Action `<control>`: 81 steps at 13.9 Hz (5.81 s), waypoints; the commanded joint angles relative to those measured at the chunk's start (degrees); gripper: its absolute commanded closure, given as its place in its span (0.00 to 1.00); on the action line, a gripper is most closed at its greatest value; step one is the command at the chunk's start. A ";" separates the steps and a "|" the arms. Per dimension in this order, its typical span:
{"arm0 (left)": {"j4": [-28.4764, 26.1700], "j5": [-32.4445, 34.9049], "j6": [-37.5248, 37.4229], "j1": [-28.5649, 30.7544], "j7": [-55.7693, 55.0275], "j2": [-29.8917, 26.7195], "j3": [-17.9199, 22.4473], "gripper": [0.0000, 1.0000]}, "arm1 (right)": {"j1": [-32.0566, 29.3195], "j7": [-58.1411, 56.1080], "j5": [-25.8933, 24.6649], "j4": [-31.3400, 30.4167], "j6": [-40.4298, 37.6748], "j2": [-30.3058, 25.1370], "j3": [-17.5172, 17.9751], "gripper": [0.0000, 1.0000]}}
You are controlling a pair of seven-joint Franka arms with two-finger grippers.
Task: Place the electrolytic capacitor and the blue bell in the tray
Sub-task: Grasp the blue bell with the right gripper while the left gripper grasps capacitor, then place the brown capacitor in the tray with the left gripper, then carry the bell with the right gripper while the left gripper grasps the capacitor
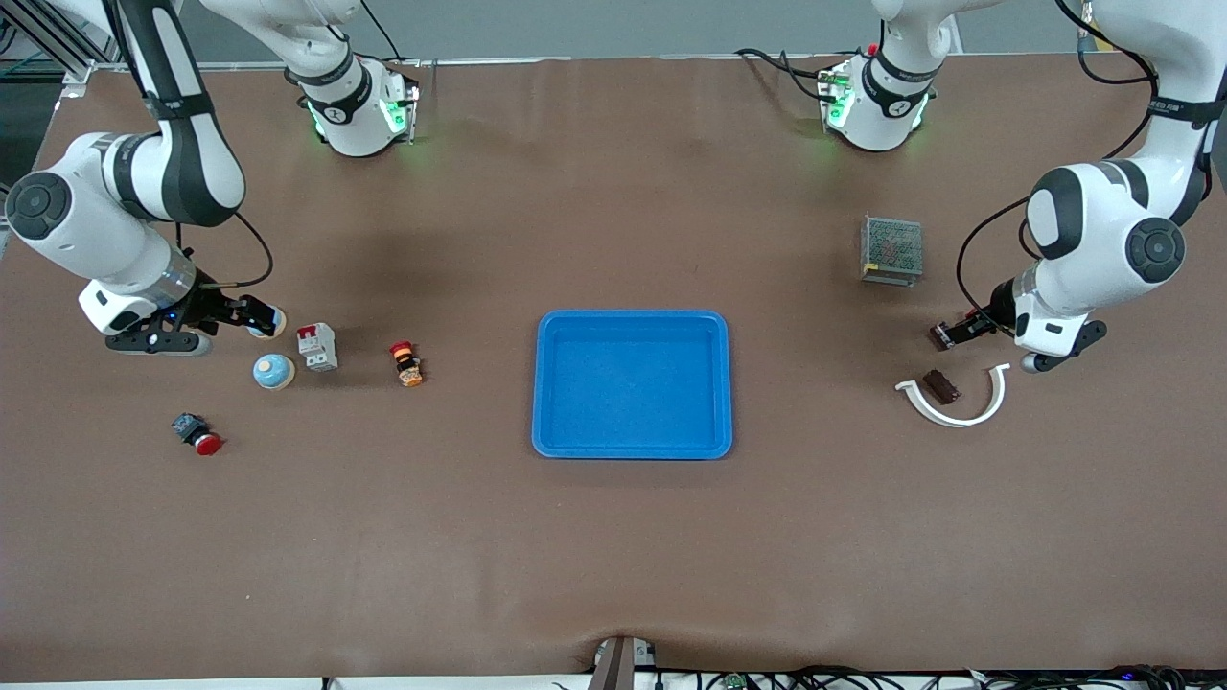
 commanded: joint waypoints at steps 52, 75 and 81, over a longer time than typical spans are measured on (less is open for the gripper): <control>34.19 -0.34 -3.36 -39.22 -79.38 27.23 -5.03 0.77 | 0.12 -7.89 6.07 1.18 -8.22 -1.97 1.38 1.00; 28.23 7.29 -26.22 -17.79 -48.72 9.39 -4.50 0.00 | 45.82 69.11 4.94 23.59 -1.89 16.56 1.03 1.00; 25.23 8.80 -22.97 -9.08 -35.80 9.74 -4.50 0.00 | 49.44 81.68 -2.35 36.34 -6.99 28.95 0.94 1.00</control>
